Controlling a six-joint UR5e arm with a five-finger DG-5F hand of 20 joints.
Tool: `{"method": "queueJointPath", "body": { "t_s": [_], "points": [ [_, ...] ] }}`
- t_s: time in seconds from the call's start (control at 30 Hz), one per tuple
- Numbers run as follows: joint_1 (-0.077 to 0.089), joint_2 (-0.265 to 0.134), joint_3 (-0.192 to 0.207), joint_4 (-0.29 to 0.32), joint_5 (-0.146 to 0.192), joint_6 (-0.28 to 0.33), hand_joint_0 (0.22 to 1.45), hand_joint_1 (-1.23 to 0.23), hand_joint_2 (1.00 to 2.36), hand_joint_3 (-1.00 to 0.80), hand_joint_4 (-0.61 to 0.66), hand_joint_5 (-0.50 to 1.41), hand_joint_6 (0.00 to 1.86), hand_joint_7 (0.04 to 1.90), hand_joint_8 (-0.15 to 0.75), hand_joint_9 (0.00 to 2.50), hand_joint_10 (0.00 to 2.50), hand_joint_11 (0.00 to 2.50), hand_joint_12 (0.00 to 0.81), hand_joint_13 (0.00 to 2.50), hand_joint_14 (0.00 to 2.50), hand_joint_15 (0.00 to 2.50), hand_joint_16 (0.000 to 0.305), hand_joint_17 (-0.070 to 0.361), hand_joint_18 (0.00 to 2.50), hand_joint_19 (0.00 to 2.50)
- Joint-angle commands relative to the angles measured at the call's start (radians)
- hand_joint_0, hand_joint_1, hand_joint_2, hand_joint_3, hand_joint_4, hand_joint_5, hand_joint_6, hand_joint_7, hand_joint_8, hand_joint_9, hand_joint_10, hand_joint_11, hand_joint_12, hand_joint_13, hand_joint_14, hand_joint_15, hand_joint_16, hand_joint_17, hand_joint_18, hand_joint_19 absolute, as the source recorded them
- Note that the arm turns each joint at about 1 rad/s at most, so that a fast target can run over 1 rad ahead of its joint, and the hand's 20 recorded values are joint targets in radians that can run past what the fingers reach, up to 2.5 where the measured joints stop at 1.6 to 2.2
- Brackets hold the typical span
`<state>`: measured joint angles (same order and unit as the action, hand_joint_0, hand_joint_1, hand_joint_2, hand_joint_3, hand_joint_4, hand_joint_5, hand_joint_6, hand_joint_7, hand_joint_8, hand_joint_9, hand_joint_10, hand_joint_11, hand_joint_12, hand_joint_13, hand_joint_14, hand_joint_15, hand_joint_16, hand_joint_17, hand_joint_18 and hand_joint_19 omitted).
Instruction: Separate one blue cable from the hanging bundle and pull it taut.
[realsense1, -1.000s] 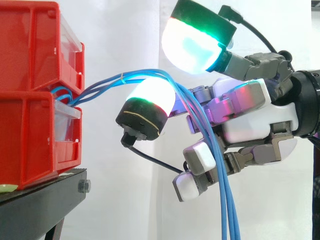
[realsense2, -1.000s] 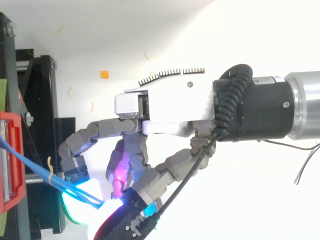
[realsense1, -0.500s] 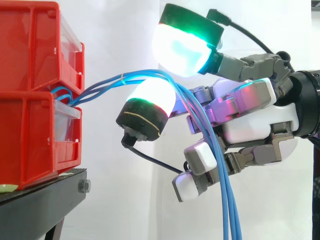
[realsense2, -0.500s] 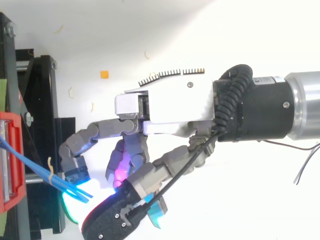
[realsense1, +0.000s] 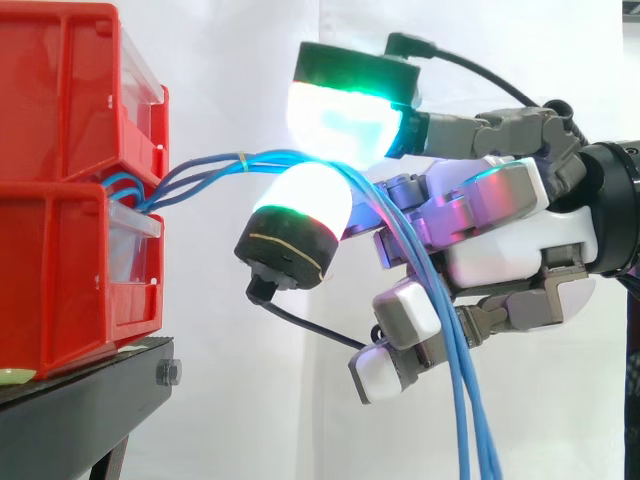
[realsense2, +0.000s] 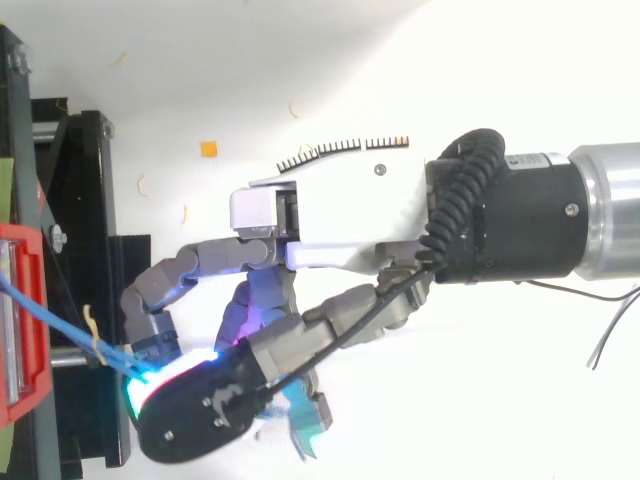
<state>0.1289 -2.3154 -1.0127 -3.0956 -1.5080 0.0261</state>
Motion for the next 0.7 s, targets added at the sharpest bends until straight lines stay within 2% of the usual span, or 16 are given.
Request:
{"method": "queueJointPath", "body": {
  "t_s": [0.0, 0.27, 0.4, 0.53, 0.67],
  "points": [
    [0.000, -0.001, 0.000, 0.000, 0.000, 0.000, 0.55, -0.37, 1.00, -0.13, 0.12, 0.12, 0.50, 1.31, 0.183, 1.79, 0.00, 0.07, 0.316, 1.20, 0.01, 0.31, 0.076, 0.170, 0.78, 0.41],
    [0.000, 0.001, 0.000, 0.000, 0.000, 0.000, 0.52, -0.35, 1.00, -0.11, 0.11, 0.10, 0.50, 1.33, 0.209, 1.74, 0.00, 0.08, 0.348, 1.16, 0.01, 0.31, 0.081, 0.181, 0.79, 0.39],
    [0.000, -0.001, 0.000, 0.000, 0.002, 0.000, 0.51, -0.41, 1.08, -0.09, 0.13, 0.09, 0.50, 1.33, 0.216, 1.71, 0.00, 0.12, 0.362, 1.14, 0.01, 0.32, 0.082, 0.184, 0.78, 0.40],
    [0.000, 0.001, 0.000, 0.002, 0.002, 0.000, 0.53, -0.53, 1.00, -0.11, 0.13, 0.10, 0.50, 1.33, 0.213, 1.73, 0.01, 0.16, 0.348, 1.13, 0.01, 0.33, 0.079, 0.178, 0.77, 0.41],
    [0.000, 0.001, 0.000, 0.002, 0.002, 0.000, 0.55, -0.59, 1.01, -0.18, 0.13, 0.10, 0.50, 1.34, 0.195, 1.72, 0.01, 0.18, 0.325, 1.13, 0.01, 0.35, 0.072, 0.163, 0.73, 0.45]
  ]
}}
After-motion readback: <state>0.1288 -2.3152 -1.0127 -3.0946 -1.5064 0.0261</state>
